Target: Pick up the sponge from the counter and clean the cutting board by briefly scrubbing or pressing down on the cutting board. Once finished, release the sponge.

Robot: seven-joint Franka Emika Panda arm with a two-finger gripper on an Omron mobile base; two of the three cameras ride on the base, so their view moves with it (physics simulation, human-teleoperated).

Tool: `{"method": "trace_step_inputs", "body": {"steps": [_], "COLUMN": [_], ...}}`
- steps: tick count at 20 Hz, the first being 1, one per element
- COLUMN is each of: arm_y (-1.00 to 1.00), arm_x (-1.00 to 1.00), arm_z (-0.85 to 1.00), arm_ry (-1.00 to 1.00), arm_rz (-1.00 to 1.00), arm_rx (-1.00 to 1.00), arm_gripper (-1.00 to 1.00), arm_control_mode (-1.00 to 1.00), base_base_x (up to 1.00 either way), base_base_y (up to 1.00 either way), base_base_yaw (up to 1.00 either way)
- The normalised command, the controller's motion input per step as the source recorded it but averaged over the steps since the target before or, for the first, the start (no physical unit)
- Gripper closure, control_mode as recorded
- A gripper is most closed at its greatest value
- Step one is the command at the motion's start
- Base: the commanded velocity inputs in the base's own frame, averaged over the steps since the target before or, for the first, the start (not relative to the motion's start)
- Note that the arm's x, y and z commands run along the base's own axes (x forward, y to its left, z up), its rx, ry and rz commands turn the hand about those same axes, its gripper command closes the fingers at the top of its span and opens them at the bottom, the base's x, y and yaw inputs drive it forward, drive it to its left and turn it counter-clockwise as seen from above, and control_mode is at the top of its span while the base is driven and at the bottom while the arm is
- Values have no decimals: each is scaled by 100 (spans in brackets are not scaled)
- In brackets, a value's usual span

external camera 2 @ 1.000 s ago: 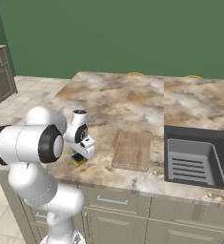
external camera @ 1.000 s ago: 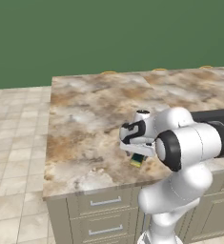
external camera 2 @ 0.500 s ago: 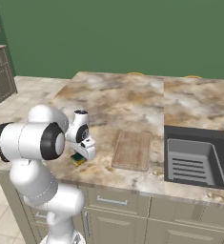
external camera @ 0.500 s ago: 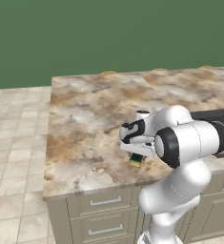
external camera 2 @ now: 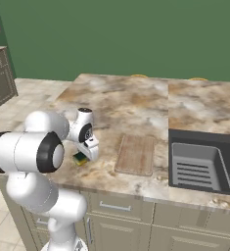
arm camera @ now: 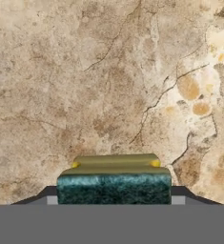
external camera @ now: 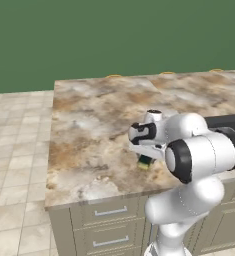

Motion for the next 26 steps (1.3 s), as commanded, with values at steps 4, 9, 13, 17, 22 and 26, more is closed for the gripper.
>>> {"method": "trace_step_inputs", "body": {"steps": [4, 9, 13, 17, 22, 26], "arm_y": [-33, -63, -85, -84, -56, -7], "arm_x": [0, 14, 5, 0, 0, -2], "arm_z": [65, 35, 1, -3, -13, -14], "arm_ry": [0, 8, 16, 21, 5, -1], "arm_rz": [-17, -28, -30, -30, -17, -1], "arm_rx": [0, 0, 4, 5, 1, 0], "arm_gripper": [100, 100, 100, 100, 100, 100], "arm_control_mode": [-100, -100, -100, -100, -100, -100], "base_base_x": [0, 0, 0, 0, 0, 0], "base_base_y": [0, 0, 0, 0, 0, 0], "base_base_yaw": [0, 0, 0, 0, 0, 0]}}
